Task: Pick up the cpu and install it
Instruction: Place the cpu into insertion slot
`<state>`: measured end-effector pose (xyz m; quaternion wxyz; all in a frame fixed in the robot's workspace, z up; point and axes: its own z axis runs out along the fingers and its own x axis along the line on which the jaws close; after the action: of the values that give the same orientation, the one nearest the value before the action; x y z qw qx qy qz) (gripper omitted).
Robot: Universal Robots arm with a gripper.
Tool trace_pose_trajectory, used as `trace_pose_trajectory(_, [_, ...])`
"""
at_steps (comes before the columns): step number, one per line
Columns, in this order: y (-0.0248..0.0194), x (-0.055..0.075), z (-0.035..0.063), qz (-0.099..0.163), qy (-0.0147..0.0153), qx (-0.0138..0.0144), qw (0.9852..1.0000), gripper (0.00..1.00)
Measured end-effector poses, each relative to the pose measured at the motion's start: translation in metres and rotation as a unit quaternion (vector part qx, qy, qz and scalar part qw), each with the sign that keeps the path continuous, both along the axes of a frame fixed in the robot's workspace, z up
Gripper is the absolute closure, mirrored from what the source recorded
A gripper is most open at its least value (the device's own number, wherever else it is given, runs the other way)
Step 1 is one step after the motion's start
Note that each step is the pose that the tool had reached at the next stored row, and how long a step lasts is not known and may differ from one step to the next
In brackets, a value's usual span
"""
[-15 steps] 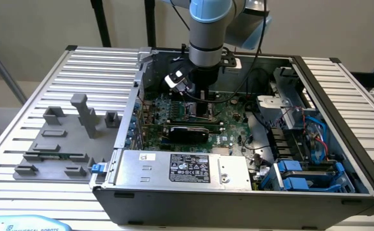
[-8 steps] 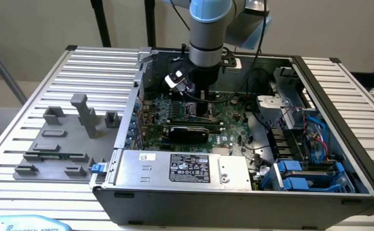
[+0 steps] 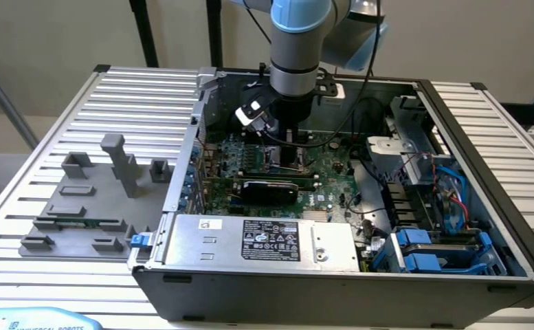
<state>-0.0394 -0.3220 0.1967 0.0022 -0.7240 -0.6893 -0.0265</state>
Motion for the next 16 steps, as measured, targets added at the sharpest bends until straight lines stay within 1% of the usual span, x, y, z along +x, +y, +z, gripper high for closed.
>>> trace_pose_trajectory(4, [0.0,0.0,-0.0001,-0.001,0.0009,-0.0012,1.0,0.38])
trace_pose_trajectory(6, [-0.0003,-0.0001,0.0003,-0.001,0.0018,-0.0031,1.0,0.4])
trace_pose_trajectory(7, [-0.0002,-0.0001,0.0002,-0.001,0.0019,-0.0035,1.0,0.4])
trace_pose_trajectory(8, [-0.0001,0.0,0.0001,-0.001,0.002,-0.0041,1.0,0.43])
trace_pose_trajectory(10, [0.0001,0.0,-0.0002,-0.001,0.0021,-0.0058,1.0,0.43])
trace_pose_trajectory(13, [0.0001,0.0001,-0.0002,-0.001,0.0029,-0.0092,1.0,0.44])
trace_pose_trajectory(16, [0.0,0.0,0.0,-0.001,0.0038,-0.011,0.9999,0.44])
